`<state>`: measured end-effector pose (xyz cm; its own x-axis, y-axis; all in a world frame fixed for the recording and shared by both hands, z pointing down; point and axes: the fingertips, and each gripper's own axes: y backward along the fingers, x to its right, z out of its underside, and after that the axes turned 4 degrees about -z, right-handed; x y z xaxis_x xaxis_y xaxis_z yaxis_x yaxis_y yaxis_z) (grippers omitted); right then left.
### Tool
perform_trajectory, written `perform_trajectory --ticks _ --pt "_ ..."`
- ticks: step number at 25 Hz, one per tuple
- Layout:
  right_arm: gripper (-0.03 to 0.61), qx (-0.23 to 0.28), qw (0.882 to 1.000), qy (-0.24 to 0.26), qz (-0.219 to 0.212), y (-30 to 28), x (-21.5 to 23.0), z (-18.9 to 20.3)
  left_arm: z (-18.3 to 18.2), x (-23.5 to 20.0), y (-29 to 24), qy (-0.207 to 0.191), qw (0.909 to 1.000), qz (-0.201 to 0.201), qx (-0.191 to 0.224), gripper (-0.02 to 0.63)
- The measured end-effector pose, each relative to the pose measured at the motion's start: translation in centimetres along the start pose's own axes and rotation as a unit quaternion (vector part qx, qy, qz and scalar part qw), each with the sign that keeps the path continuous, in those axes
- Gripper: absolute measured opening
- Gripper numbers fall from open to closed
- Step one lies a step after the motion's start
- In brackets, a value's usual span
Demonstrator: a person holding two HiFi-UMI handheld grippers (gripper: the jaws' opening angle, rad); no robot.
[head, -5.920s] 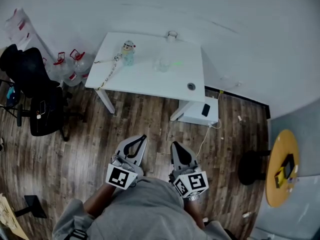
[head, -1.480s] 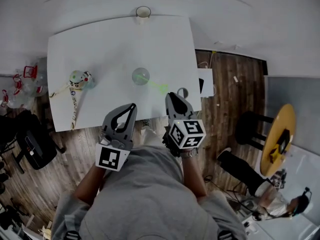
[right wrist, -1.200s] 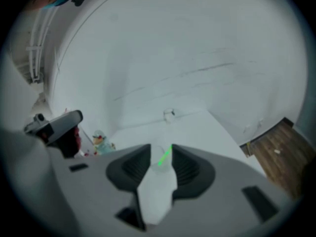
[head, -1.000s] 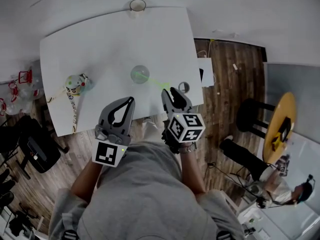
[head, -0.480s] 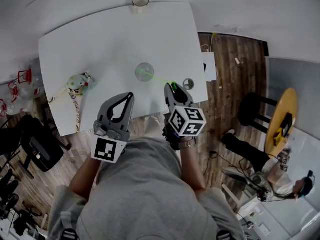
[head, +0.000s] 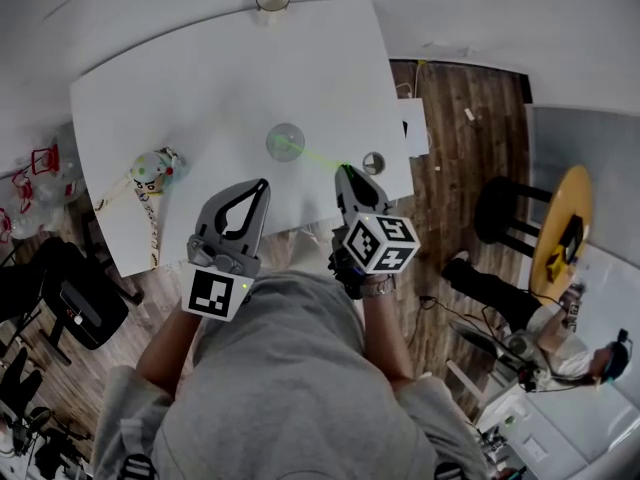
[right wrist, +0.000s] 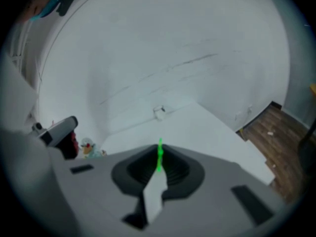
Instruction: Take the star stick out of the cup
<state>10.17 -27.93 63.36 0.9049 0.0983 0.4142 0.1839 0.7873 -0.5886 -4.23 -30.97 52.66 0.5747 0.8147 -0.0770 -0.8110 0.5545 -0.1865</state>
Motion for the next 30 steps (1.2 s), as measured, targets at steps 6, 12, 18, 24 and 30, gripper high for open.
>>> perform_trajectory --ticks 6,12,18,24,30 --pt "0.049 0.009 1.0 0.001 -0.001 0.8 0.0 -0.4 -0.1 0.6 -0.1 0.001 1.0 0.008 0.005 0.03" --pt "0.048 0.017 1.0 0.004 -0.002 1.5 -0.2 -0.9 0.0 1.1 0.1 -0.005 0.9998 0.015 0.008 0.031" --pt "0.046 0.023 1.0 0.007 0.0 2.5 -0.5 -1.2 -0.3 1.4 0.6 0.0 0.9998 0.015 0.012 0.03" --pt "0.046 0.031 0.999 0.013 0.0 3.6 -0.6 -1.3 -0.3 2.1 0.9 0.016 0.9997 0.013 0.016 0.031" --pt "0.046 0.038 0.999 0.019 -0.007 5.0 -0.8 -1.5 -0.7 3.1 1.7 0.009 0.9997 0.005 0.021 0.03"
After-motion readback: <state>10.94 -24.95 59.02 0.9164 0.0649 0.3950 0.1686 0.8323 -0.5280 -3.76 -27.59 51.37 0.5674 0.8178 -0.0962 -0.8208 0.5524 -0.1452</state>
